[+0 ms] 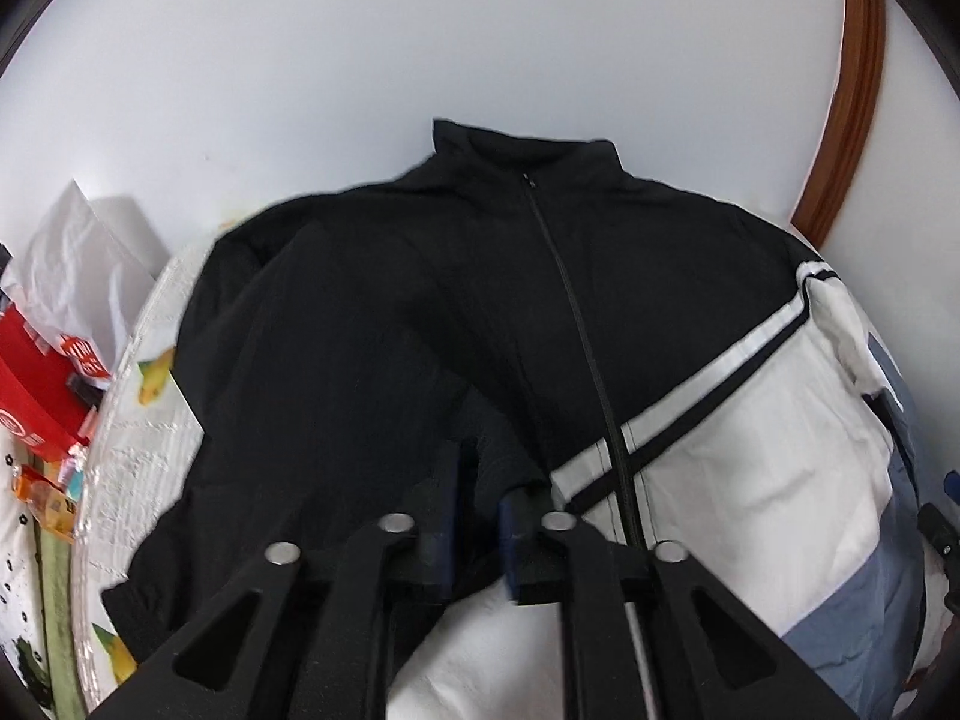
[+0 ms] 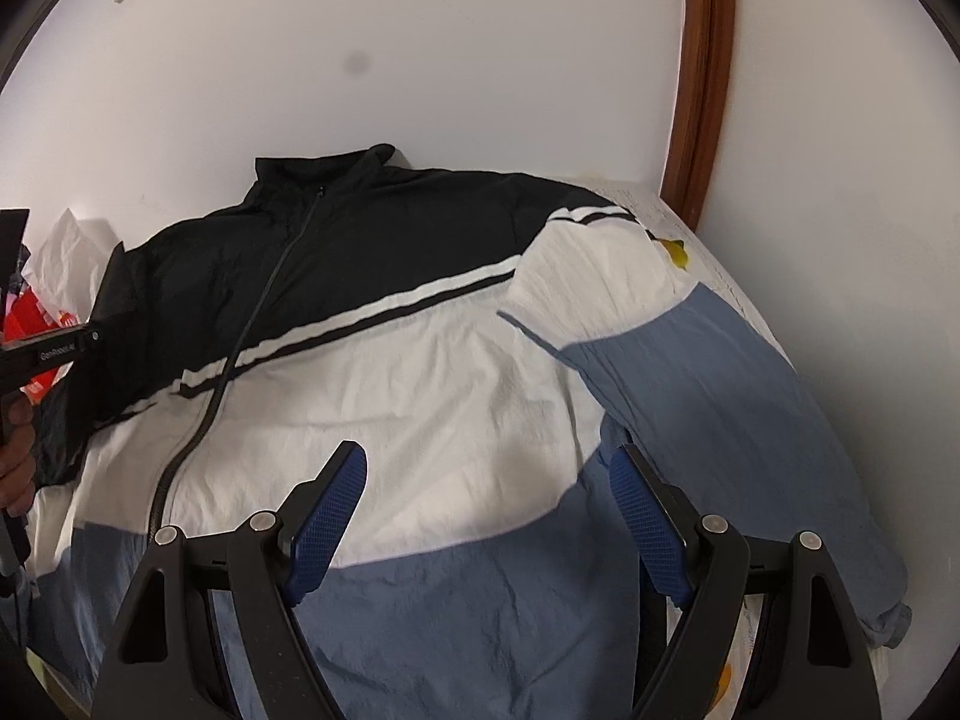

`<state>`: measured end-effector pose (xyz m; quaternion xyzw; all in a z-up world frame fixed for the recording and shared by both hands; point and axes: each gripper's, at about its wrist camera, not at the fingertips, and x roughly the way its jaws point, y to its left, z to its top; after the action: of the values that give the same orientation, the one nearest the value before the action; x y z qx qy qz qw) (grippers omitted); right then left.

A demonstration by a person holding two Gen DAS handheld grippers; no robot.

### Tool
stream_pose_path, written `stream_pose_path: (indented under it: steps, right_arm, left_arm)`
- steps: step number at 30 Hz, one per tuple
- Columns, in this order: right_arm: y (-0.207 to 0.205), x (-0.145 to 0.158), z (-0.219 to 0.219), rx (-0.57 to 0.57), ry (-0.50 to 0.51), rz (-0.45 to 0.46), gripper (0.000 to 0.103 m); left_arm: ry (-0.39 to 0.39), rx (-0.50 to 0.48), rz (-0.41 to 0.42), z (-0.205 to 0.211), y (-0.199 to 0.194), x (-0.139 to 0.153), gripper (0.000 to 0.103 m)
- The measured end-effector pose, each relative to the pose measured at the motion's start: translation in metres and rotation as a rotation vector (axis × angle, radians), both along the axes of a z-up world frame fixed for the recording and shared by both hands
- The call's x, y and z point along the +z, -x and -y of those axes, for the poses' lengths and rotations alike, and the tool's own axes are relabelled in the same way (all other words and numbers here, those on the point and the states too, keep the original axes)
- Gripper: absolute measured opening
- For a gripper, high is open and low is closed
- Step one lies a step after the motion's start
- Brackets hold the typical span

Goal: Fold large clothes

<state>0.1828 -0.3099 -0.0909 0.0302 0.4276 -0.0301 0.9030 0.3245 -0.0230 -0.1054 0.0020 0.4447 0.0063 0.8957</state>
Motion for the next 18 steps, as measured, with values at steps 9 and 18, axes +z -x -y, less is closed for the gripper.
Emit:
stream_pose_path:
  steps: [9, 18]
  right_arm:
    - [0.01, 0.022, -0.03, 0.072, 0.042, 0.033, 0.083]
    - [-0.013, 0.048, -0.097, 0.221, 0.009, 0.077, 0.06]
  left_arm:
    - [0.013, -0.07, 0.042, -0.004, 0.037, 0.024, 0.076]
    - [0.036, 0.043, 0.104, -0.084, 0.079, 0.043, 0.078]
